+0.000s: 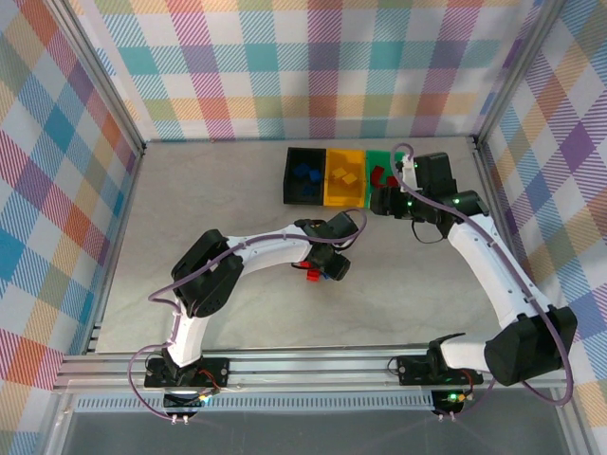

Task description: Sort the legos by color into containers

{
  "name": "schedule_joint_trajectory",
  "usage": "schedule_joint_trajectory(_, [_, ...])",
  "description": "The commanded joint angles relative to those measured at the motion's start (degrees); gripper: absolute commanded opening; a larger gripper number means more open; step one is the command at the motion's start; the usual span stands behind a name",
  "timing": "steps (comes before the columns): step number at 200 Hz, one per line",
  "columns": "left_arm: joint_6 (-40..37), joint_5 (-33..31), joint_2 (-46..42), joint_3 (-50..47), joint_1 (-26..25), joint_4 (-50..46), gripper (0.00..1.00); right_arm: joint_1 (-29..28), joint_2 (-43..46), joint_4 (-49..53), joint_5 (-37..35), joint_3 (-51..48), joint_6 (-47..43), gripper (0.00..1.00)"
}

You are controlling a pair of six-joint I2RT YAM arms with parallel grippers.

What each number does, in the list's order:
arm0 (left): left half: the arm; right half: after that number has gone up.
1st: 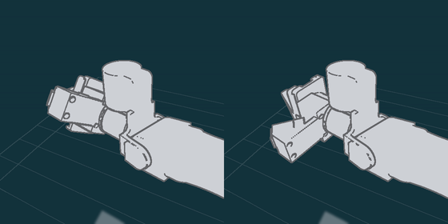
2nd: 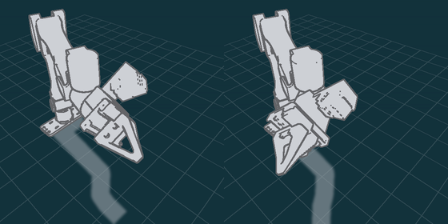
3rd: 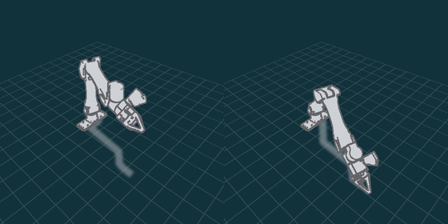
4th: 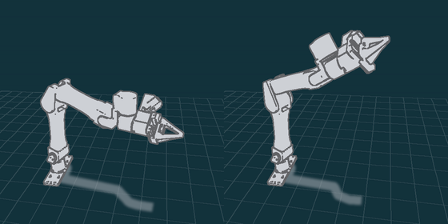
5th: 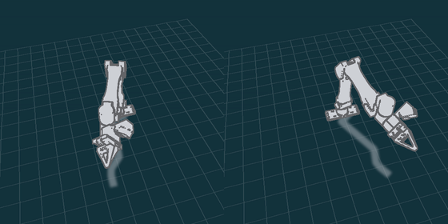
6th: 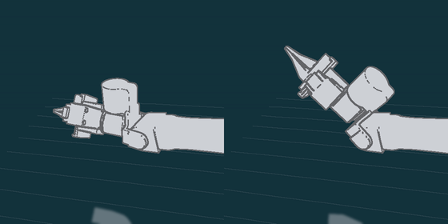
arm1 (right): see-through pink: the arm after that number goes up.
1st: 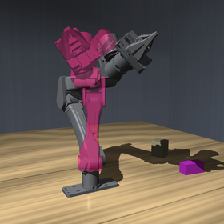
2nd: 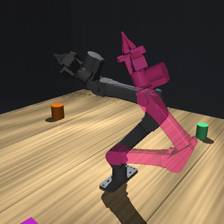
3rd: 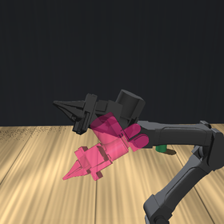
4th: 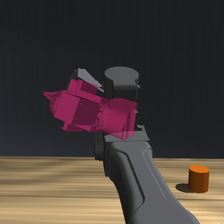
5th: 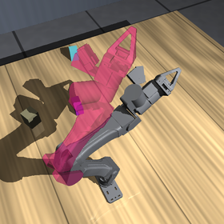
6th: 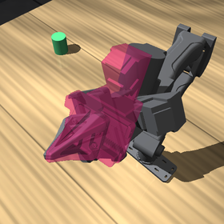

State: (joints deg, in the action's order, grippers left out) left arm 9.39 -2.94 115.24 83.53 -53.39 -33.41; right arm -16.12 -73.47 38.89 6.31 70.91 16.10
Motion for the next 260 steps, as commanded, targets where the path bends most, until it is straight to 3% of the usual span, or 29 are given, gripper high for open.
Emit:
schedule_joint_trajectory(1, [-0.2,-0.4,1.2,0.8,-0.5,-2.5,0.49,0.4,1.6,0.9,-0.1,-0.5,0.3,0.63])
schedule_joint_trajectory(25, [0.0,-0.2,0.9,0.9,-0.5,-2.9,0.47,0.6,2.0,1.4,-0.6,-0.6,0.2,0.64])
schedule_joint_trajectory(102, [0.0,0.1,-0.7,2.4,-0.5,-4.1,0.22,1.1,3.6,1.2,-1.1,-2.1,-0.1,0.64])
schedule_joint_trajectory(152, [-0.5,-0.4,-3.4,11.7,0.5,-9.8,0.19,2.5,6.0,1.2,-1.5,-3.4,-0.1,0.64])
schedule_joint_trajectory(207, [-0.5,-3.5,-4.2,20.1,5.0,-11.8,0.19,3.6,7.7,1.7,-0.9,-4.0,-0.2,0.64])
schedule_joint_trajectory(260, [-0.8,-5.3,-0.1,25.1,14.3,-4.9,0.17,3.6,9.0,2.5,-0.1,-5.3,-0.5,0.64])
